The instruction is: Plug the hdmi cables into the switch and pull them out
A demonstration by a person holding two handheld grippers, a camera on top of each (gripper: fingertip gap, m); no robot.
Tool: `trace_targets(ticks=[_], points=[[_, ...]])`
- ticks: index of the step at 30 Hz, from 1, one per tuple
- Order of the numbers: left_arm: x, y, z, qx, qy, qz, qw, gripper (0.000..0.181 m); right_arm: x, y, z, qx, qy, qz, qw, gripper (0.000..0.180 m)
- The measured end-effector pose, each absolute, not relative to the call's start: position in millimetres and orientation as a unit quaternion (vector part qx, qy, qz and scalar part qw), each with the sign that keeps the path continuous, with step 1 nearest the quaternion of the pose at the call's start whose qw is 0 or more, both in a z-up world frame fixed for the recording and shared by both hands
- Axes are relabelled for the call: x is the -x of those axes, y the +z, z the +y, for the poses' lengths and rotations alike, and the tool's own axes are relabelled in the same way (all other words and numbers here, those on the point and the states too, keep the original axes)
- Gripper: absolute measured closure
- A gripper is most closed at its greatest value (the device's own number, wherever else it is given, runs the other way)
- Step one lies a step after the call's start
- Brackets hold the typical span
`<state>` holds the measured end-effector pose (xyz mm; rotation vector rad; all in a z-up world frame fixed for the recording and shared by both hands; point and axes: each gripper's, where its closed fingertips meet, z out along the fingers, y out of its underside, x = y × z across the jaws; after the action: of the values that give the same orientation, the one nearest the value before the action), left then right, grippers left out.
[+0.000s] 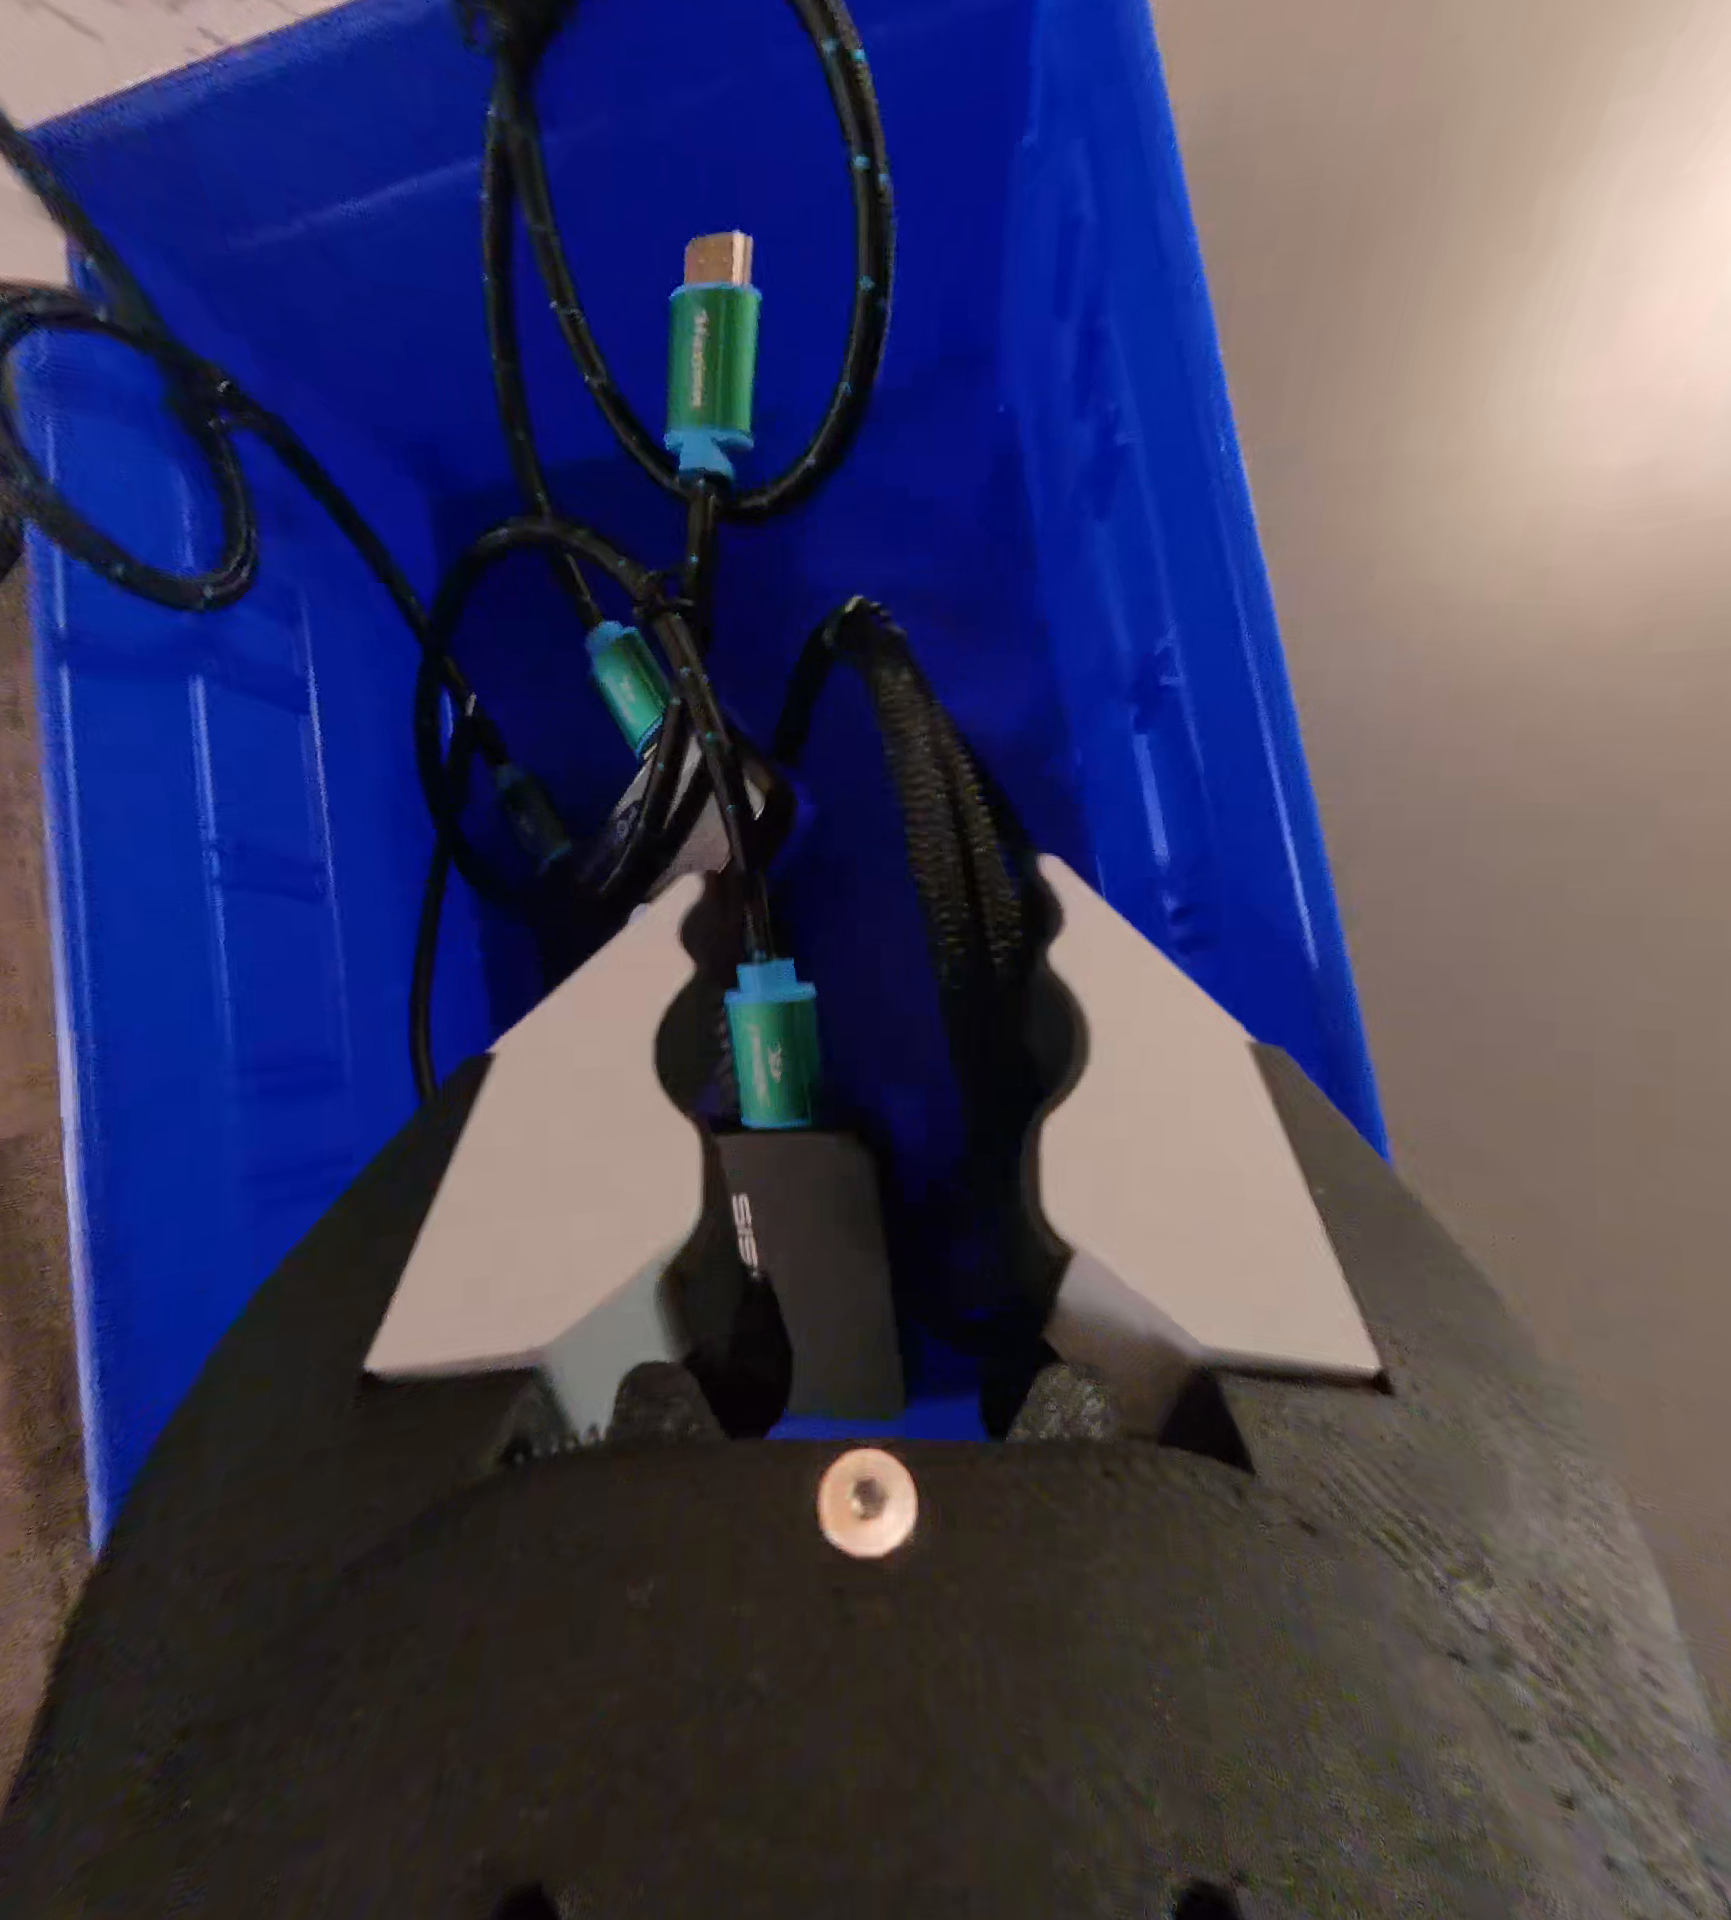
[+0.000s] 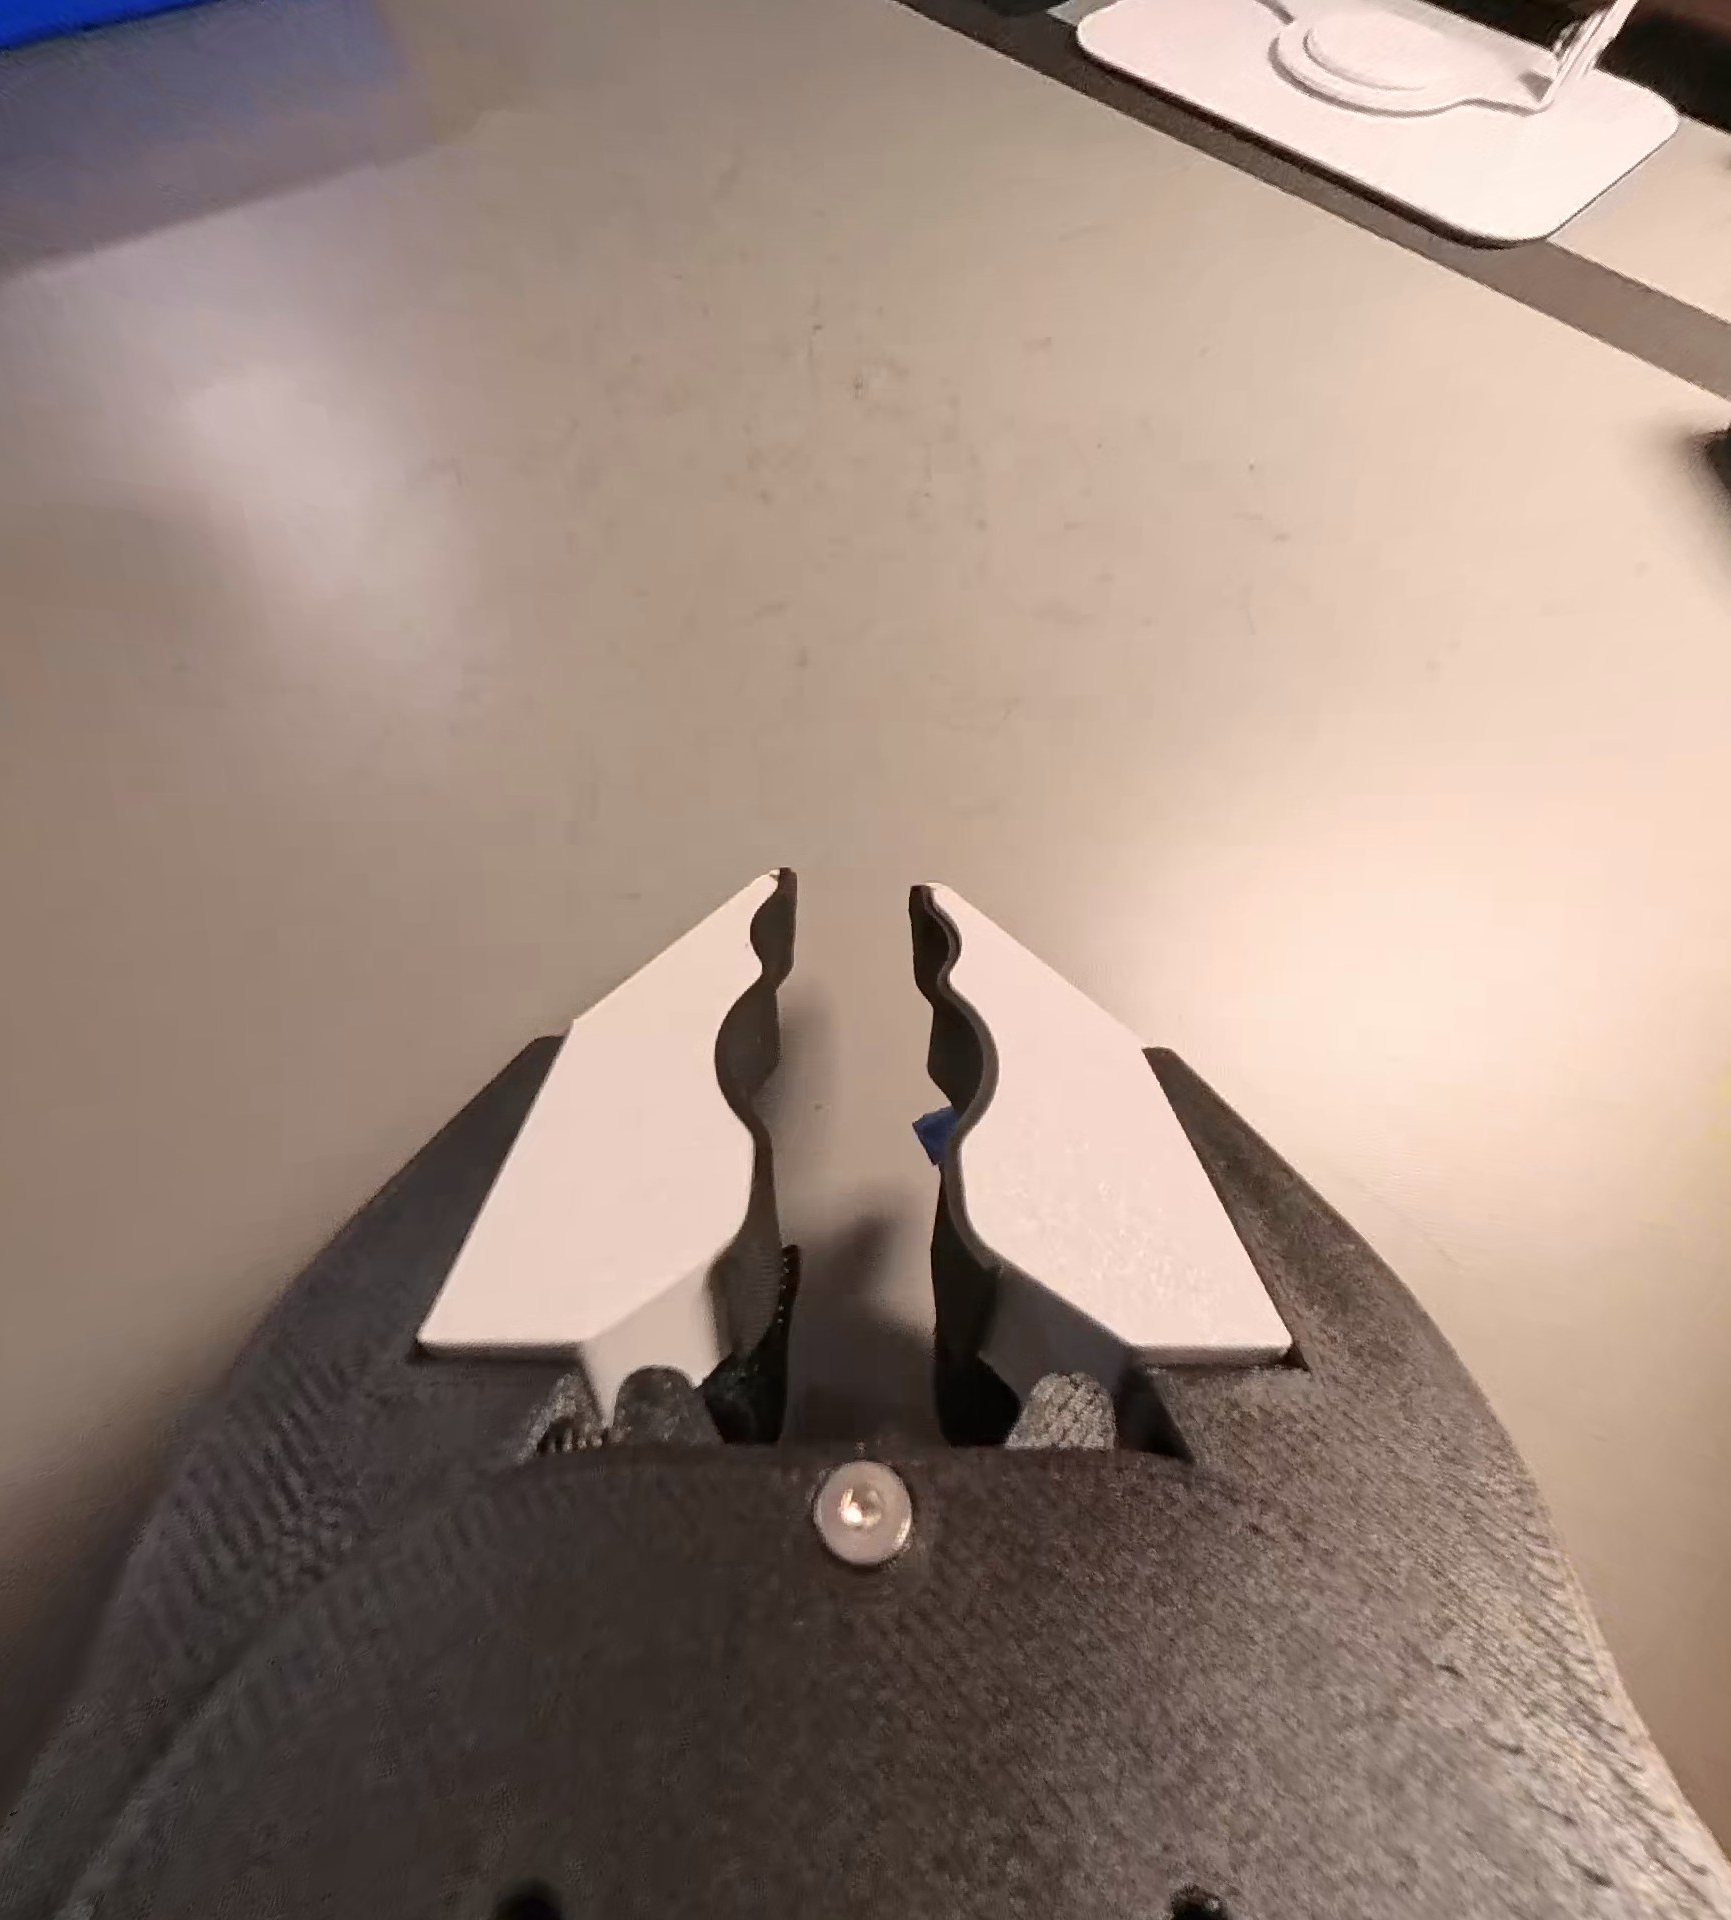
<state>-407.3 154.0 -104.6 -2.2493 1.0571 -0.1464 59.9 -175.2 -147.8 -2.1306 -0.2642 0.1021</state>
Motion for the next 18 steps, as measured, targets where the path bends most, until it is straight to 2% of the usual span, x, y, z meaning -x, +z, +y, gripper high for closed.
trace_targets(ticks=[1, 2, 3, 9, 14, 18], points=[[403.7, -104.9, 155.0, 0.854, -0.055, 0.405, 0.321, 0.138, -60.2, -148.6, -175.7, 0.873, 0.043, -0.107, 0.474, 0.157], [398.9, -101.9, 154.4, 0.852, -0.064, 0.406, 0.324, 0.159, -61.0, -149.4, -176.4, 0.874, 0.043, -0.107, 0.472, 0.157], [396.0, -95.6, 155.8, 0.849, -0.066, 0.4, 0.338, 0.171, -62.0, -149.8, -177.2, 0.875, 0.042, -0.106, 0.47, 0.157], [408.7, -60.6, 154.8, 0.838, 0.01, 0.393, 0.379, 0.175, -64.9, -150.8, -179.9, 0.877, 0.052, -0.104, 0.466, 0.157], [405.8, -8.1, 142.2, 0.818, 0.002, 0.388, 0.424, 0.176, -63.2, -151.7, -179.7, 0.878, 0.056, -0.111, 0.463, 0.157], [396.0, 19.3, 128.8, 0.807, -0.009, 0.409, 0.427, 0.176, -62.7, -150.9, -179.9, 0.876, 0.057, -0.112, 0.466, 0.157]])
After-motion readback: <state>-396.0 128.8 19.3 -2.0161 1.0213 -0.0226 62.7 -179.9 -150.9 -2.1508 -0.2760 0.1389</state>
